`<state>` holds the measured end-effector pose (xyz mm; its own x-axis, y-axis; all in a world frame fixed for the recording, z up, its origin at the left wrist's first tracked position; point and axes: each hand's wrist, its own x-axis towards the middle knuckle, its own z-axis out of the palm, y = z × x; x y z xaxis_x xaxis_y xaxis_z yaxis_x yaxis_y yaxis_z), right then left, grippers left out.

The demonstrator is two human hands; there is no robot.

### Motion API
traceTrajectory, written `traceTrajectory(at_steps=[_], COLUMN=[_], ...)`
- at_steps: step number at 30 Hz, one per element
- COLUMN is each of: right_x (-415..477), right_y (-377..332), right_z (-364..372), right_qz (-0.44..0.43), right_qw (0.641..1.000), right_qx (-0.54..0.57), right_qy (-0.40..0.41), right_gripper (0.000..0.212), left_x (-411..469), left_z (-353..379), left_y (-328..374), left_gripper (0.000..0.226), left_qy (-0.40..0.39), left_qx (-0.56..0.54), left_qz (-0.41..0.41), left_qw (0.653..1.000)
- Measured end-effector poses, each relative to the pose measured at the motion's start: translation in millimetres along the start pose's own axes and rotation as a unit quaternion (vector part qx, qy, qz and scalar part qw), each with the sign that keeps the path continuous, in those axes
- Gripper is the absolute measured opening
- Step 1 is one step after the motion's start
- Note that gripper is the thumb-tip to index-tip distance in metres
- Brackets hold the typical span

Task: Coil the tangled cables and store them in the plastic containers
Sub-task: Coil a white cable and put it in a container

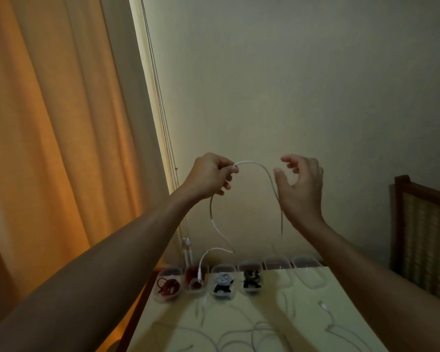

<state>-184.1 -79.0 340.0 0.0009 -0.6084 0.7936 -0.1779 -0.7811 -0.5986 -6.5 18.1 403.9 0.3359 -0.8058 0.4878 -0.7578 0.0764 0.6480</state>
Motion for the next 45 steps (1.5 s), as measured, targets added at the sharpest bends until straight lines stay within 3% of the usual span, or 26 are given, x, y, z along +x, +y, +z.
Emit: traceTrajectory(at_steps=[4, 7, 9, 14, 19, 23, 27, 32, 35, 39, 42, 45], right_x=[10, 14, 11, -1, -22, -54, -89, -116, -123, -139, -157, -177], right_y=[-14, -24, -28, -24, -14, 4, 23, 43, 55, 63, 57, 44], right_z=[-5, -7, -11, -26, -50, -66, -76, -95, -109, -123, -125, -127], right_qz=[-0.098, -0.06, -0.014, 0.006, 0.072, 0.126, 0.155, 0.23, 0.248, 0.21, 0.139, 0.071], right_qw=[0.978, 0.962, 0.959, 0.968, 0.979, 0.981, 0.982, 0.971, 0.968, 0.97, 0.967, 0.955], right_qx=[-0.095, -0.033, 0.005, 0.053, 0.126, 0.123, 0.057, 0.003, -0.013, -0.058, -0.101, -0.133], right_qy=[-0.16, -0.264, -0.284, -0.244, -0.142, -0.087, -0.09, -0.059, -0.047, -0.112, -0.188, -0.257], right_gripper=[0.046, 0.033, 0.02, 0.017, 0.015, 0.016, 0.014, 0.016, 0.015, 0.015, 0.015, 0.015], left_x=[-12, -22, -31, -71, -132, -185, -222, -248, -260, -268, -266, -259], left_z=[2, 0, -3, -6, 2, 13, 16, 10, 3, -3, -3, -3], left_y=[6, 13, 15, 12, -14, -23, -20, -17, -12, -1, 17, 39], left_gripper=[0.02, 0.021, 0.021, 0.021, 0.026, 0.028, 0.021, 0.019, 0.018, 0.012, 0.02, 0.02], left_qy=[-0.018, -0.013, -0.017, -0.066, -0.086, -0.117, -0.119, -0.19, -0.223, -0.18, -0.065, 0.051], left_qx=[0.024, 0.026, 0.032, 0.01, -0.093, -0.249, -0.378, -0.3, -0.313, -0.474, -0.578, -0.611], left_qz=[0.017, 0.037, 0.042, 0.036, -0.062, -0.174, -0.23, -0.208, -0.185, -0.109, -0.075, -0.068], left_qw=[0.999, 0.999, 0.998, 0.997, 0.99, 0.946, 0.889, 0.911, 0.905, 0.855, 0.81, 0.787])
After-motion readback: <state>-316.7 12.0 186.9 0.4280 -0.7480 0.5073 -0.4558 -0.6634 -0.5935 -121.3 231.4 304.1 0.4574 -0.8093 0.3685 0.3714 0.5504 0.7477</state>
